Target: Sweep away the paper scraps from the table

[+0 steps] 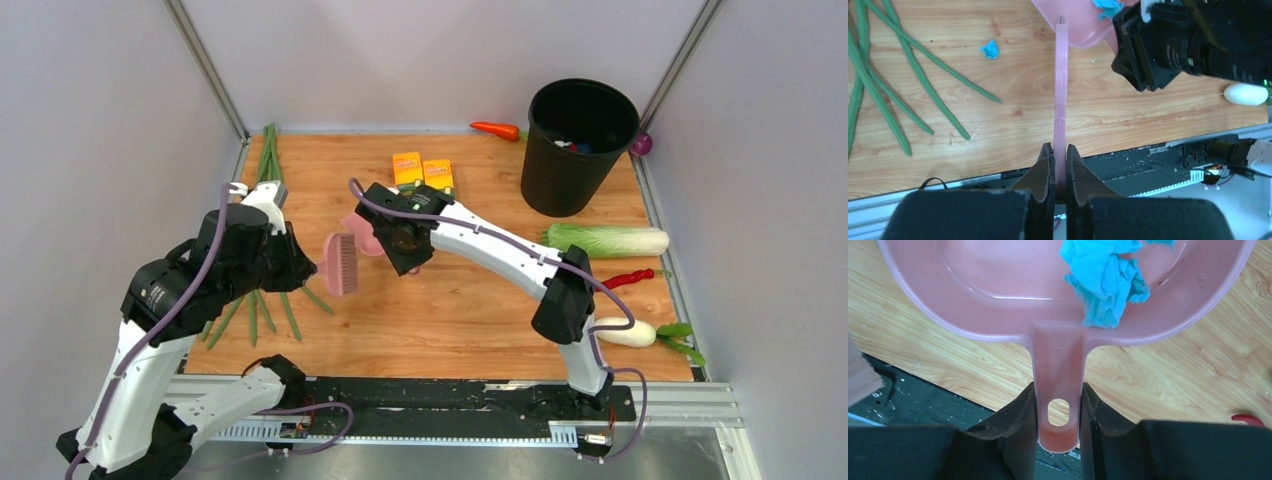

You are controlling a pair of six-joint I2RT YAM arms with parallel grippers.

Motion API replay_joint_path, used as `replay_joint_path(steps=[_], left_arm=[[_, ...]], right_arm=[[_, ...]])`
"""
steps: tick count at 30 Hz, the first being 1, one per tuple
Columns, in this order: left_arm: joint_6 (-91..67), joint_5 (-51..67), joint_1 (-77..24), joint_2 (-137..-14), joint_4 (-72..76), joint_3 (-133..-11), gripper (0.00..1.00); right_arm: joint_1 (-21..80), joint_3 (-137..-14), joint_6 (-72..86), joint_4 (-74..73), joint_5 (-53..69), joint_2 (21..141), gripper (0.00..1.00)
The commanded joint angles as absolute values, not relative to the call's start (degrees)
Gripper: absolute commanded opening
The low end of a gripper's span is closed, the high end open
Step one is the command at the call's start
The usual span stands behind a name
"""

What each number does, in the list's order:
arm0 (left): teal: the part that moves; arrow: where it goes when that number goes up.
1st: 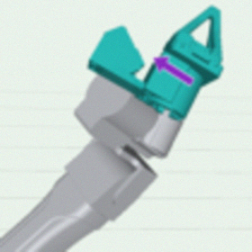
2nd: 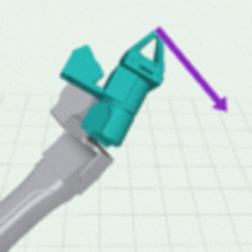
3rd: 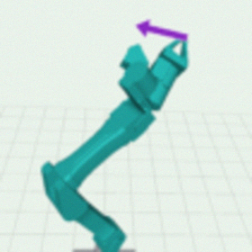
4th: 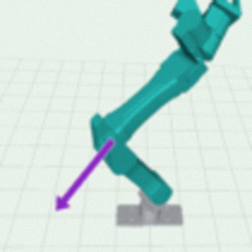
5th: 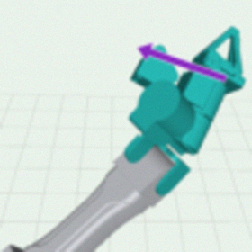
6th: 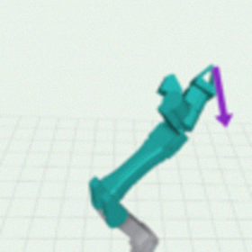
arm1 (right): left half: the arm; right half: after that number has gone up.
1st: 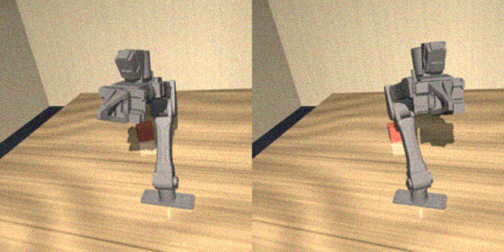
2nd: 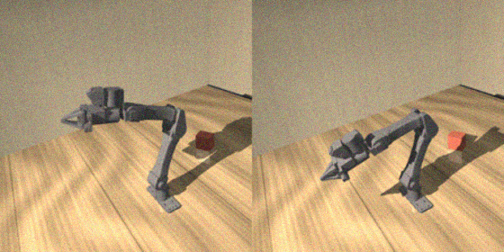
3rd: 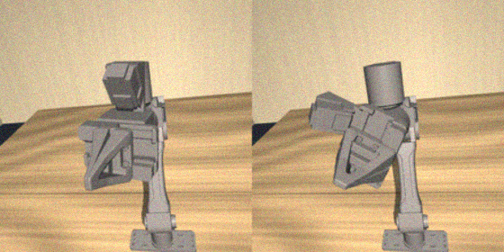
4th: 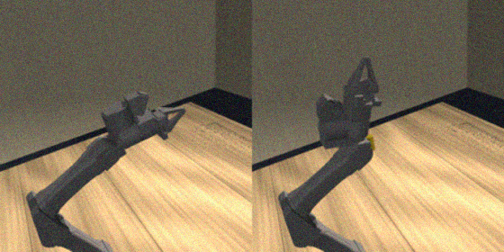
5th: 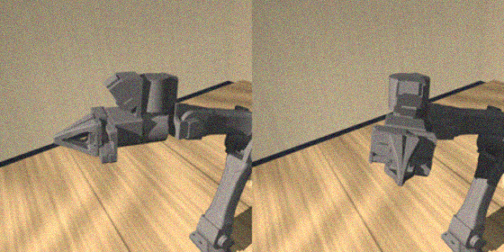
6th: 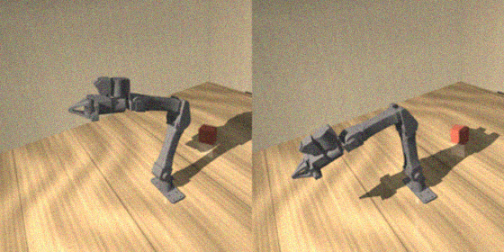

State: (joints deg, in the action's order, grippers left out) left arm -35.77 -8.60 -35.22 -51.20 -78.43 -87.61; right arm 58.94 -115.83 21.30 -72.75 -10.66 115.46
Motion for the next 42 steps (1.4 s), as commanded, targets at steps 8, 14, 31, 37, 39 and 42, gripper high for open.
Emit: replay_joint_path(steps=[8, 14, 31, 37, 39, 42], left_arm=[[-32.4, -9.0, -35.4, -52.0, -86.2, -88.4, 0.0], [-35.8, -11.2, -35.4, -52.6, -84.6, -87.5, 0.0], [-30.4, -10.6, -35.4, -59.9, -82.4, -89.4, 0.0], [-28.7, -10.0, -35.4, -62.0, -80.3, -89.0, 0.0], [-28.2, -9.1, -35.4, -62.8, -79.7, -88.8, 0.0], [-28.1, -8.4, -35.3, -63.9, -78.8, -88.8, 0.0]], right_arm=[[54.9, -132.7, 20.4, -77.7, -8.6, 121.8, 0.0], [49.1, -134.1, 18.6, -75.9, -5.7, 122.8, 0.0], [34.1, -141.4, 17.8, -71.6, 4.0, 121.4, 0.0], [28.0, -141.9, 19.5, -67.2, 12.7, 116.6, 0.0], [25.4, -141.2, 20.6, -65.6, 15.4, 115.1, 0.0], [22.0, -140.7, 21.9, -63.8, 19.3, 113.4, 0.0]])
